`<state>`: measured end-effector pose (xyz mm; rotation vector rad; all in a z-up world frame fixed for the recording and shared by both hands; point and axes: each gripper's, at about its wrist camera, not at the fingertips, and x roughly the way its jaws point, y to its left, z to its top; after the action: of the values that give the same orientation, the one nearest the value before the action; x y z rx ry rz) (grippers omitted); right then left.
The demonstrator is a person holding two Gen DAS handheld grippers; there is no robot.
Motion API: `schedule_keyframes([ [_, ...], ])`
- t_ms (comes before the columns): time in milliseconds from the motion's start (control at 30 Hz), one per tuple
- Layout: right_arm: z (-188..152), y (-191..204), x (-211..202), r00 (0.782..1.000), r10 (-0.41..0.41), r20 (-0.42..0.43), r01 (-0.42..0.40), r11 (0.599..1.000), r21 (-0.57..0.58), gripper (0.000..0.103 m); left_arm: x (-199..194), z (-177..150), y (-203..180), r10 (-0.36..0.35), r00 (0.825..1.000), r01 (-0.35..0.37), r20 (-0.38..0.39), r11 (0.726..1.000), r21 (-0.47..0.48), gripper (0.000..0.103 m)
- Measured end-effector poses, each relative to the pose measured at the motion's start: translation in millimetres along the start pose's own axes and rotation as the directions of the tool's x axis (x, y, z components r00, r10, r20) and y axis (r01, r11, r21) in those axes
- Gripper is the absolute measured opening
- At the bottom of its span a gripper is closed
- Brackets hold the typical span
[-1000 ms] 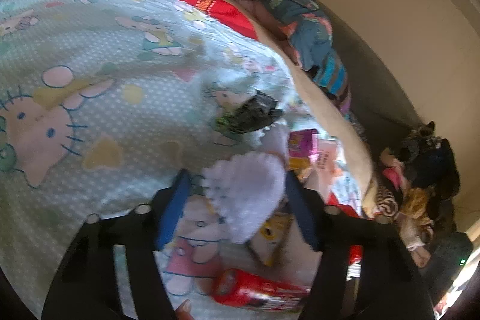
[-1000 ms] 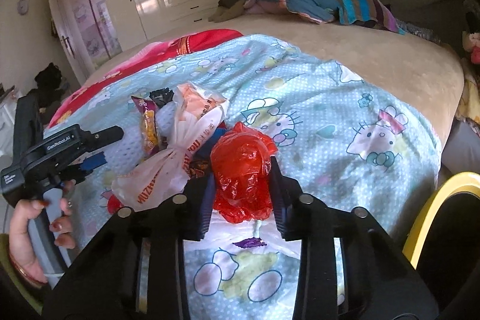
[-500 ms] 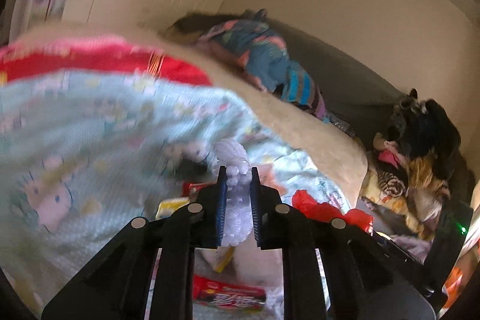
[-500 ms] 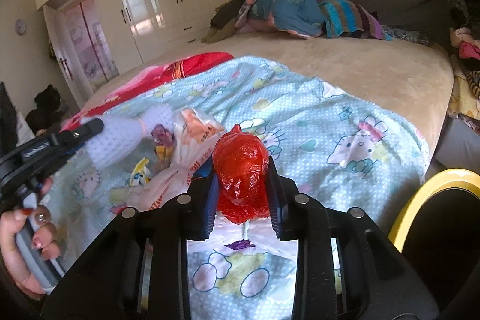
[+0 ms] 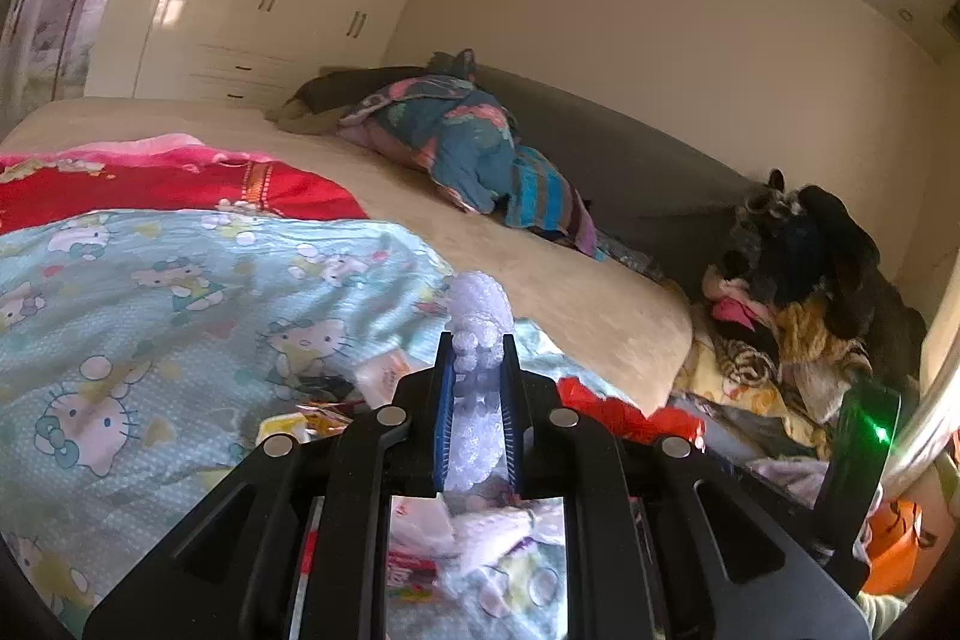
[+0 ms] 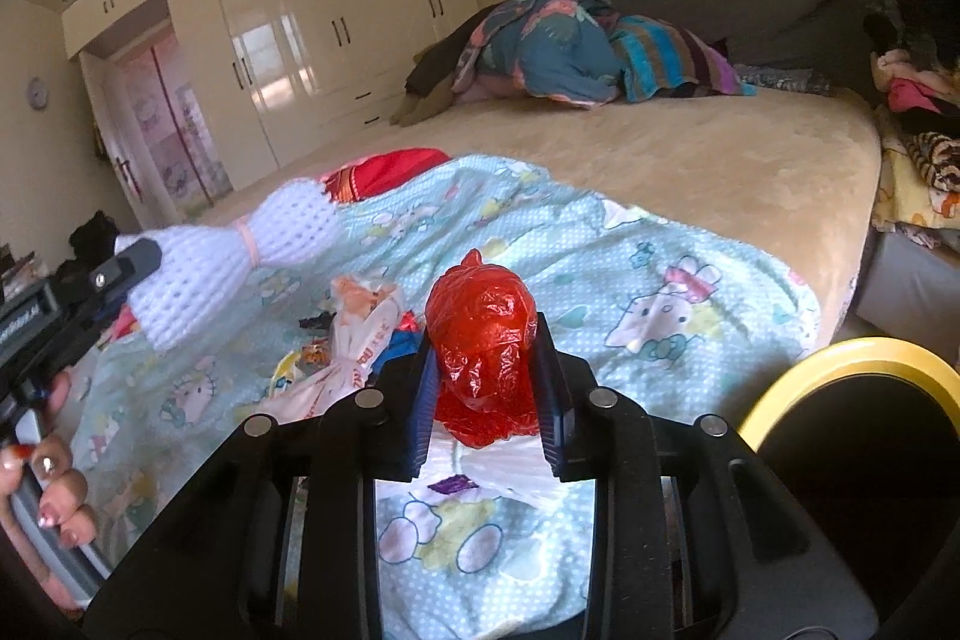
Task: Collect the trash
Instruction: 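Carry both items over the yellow bin and open both tools to drop them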
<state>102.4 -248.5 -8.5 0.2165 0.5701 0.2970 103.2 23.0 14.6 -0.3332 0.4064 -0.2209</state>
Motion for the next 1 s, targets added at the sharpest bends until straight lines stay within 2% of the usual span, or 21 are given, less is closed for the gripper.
schedule_keyframes([
  [333, 6.5, -25.1, -33.5, 0.997, -0.055, 0.048, 0.054, 0.998, 0.024, 0.022, 3.1, -9.7, -30.1, -0.083, 0.994, 0.084, -0.074, 0.996, 0.013, 0.014],
  [467, 10.0, -43.6, -50.0, 0.994, -0.087, 0.061, 0.084, 0.996, 0.039, 0.022, 4.6, -13.9, -50.2, -0.118, 0.988, 0.123, -0.103, 0.991, 0.046, 0.014],
  [800, 4.2, -96.9, -82.6, 0.98, -0.197, 0.04, 0.194, 0.979, 0.063, 0.022, 16.8, -37.6, -102.1, -0.185, 0.964, 0.208, -0.189, 0.972, 0.11, 0.014],
  [1000, 6.9, -115.3, -92.9, 0.973, -0.229, 0.041, 0.225, 0.972, 0.073, 0.022, 18.6, -50.0, -124.6, -0.229, 0.946, 0.265, -0.231, 0.954, 0.14, 0.014],
])
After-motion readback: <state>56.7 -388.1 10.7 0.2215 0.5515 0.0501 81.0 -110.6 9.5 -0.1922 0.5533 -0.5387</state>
